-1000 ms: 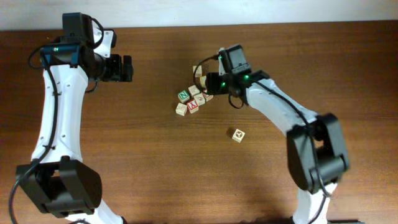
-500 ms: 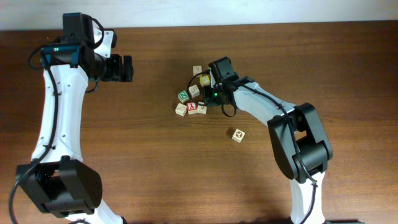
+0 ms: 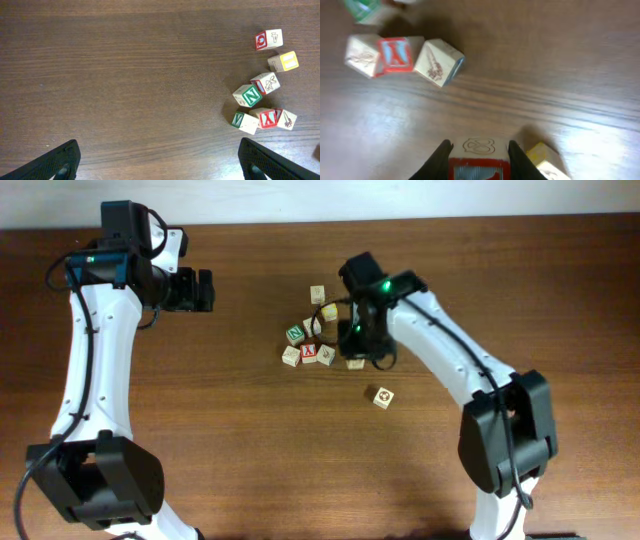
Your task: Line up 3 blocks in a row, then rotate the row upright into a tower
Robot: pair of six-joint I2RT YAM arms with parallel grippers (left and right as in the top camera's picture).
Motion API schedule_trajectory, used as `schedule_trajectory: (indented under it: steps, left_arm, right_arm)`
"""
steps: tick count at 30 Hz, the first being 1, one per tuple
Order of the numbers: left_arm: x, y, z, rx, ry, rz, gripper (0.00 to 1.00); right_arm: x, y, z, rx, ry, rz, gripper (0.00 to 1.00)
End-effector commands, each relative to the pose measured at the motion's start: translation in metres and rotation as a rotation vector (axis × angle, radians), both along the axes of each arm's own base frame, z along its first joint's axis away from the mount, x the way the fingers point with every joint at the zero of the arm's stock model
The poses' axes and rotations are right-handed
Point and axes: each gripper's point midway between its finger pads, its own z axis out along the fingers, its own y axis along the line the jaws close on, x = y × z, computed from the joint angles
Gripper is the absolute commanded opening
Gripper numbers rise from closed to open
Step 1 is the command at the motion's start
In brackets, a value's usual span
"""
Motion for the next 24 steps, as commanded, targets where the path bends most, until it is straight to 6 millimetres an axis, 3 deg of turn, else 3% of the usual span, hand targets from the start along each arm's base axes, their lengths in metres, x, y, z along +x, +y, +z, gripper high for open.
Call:
schedule_trajectory:
  steps: [1, 2, 4, 7, 9, 12, 14, 19, 22, 24]
  left_arm:
    - [0.002, -0.001, 0.002, -0.003, -0.005, 0.003, 0.99]
    - [0.002, -0.001, 0.002, -0.003, -0.005, 0.003, 0.99]
    - [0.002, -0.001, 0.002, -0.003, -0.005, 0.003, 0.99]
    - [0.002, -0.001, 0.002, -0.002, -0.005, 0.003, 0.99]
    - [0.002, -0.001, 0.002, -0.003, -0.005, 0.003, 0.99]
    - [0.002, -0.001, 0.002, -0.003, -0.005, 0.003, 0.99]
    - [0.002, -0.001, 0.002, -0.003, -0.005, 0.003, 0.99]
    - [0.002, -0.001, 0.002, -0.003, -0.005, 0.003, 0.99]
    - [0.002, -0.001, 0.002, -0.003, -0.005, 0.003, 0.99]
    - [0.002, -0.001, 0.002, -0.003, -0.005, 0.003, 0.99]
  right_arm:
    - [-0.034, -0.010, -0.050, -0.068, 0.102, -0.120, 0.23]
    - [-0.043, -0.018, -0.068, -0.091, 0.118, -0.160, 0.24]
    - [-0.043, -0.023, -0.070, -0.112, 0.111, -0.176, 0.32]
    - [-0.038, -0.020, -0.066, -0.103, 0.099, -0.169, 0.52]
    - [-0.029, -0.015, -0.040, -0.101, 0.081, -0.111, 0.66]
    - [0.010, 0.005, 0.009, -0.036, -0.050, -0.046, 0.74]
    - [0.037, 0.021, 0.019, 0.026, -0.160, -0.047, 0.75]
    - [0.054, 0.050, -0.029, 0.062, -0.151, -0.191, 0.67]
    - [0.059, 0.049, -0.050, 0.032, -0.148, -0.222, 0.65]
    - [0.060, 0.047, -0.053, 0.022, -0.148, -0.224, 0.63]
